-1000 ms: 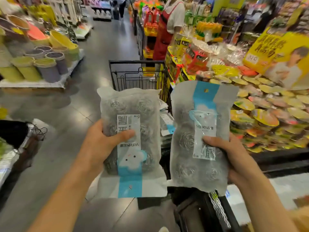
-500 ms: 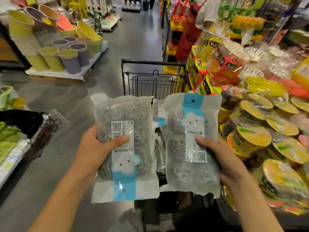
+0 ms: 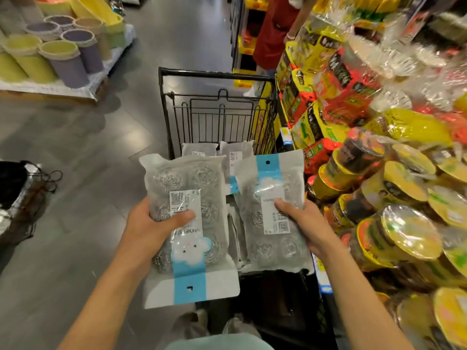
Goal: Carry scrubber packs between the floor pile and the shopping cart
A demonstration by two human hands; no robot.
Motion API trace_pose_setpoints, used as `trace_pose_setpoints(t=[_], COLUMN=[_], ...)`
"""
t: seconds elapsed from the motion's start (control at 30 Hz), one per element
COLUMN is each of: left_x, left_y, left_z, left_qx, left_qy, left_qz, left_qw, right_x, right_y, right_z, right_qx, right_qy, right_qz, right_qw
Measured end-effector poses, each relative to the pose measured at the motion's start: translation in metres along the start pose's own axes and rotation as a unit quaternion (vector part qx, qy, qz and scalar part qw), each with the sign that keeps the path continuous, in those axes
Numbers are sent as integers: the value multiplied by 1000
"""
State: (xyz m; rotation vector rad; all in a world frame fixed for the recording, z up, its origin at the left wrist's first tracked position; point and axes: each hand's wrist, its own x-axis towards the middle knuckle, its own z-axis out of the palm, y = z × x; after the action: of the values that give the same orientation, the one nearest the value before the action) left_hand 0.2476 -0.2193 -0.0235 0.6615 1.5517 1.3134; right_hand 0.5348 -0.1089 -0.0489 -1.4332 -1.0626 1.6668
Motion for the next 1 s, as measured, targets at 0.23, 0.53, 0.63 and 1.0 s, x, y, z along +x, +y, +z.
trace_pose_setpoints(t=[0.23,0.53,0.63,1.0], left_x=[15,30,36,108], left_y=[-25,-48,-55,-135], left_z=[9,26,31,51], left_qx=[28,61,63,163], left_qy=[25,21,12,-7], left_qz=[-49,-95,-109,-150], left_qw=[998,993,992,975], right_x=[88,114,110,89], right_y=[51,100,93,32], right_z=[0,-18,-20,-34], right_qx=[-275,-573,-600,-550], right_qy=[54,166,147,115], right_qz=[42,-15,-82,-146], right_qw=[959,802,782,814])
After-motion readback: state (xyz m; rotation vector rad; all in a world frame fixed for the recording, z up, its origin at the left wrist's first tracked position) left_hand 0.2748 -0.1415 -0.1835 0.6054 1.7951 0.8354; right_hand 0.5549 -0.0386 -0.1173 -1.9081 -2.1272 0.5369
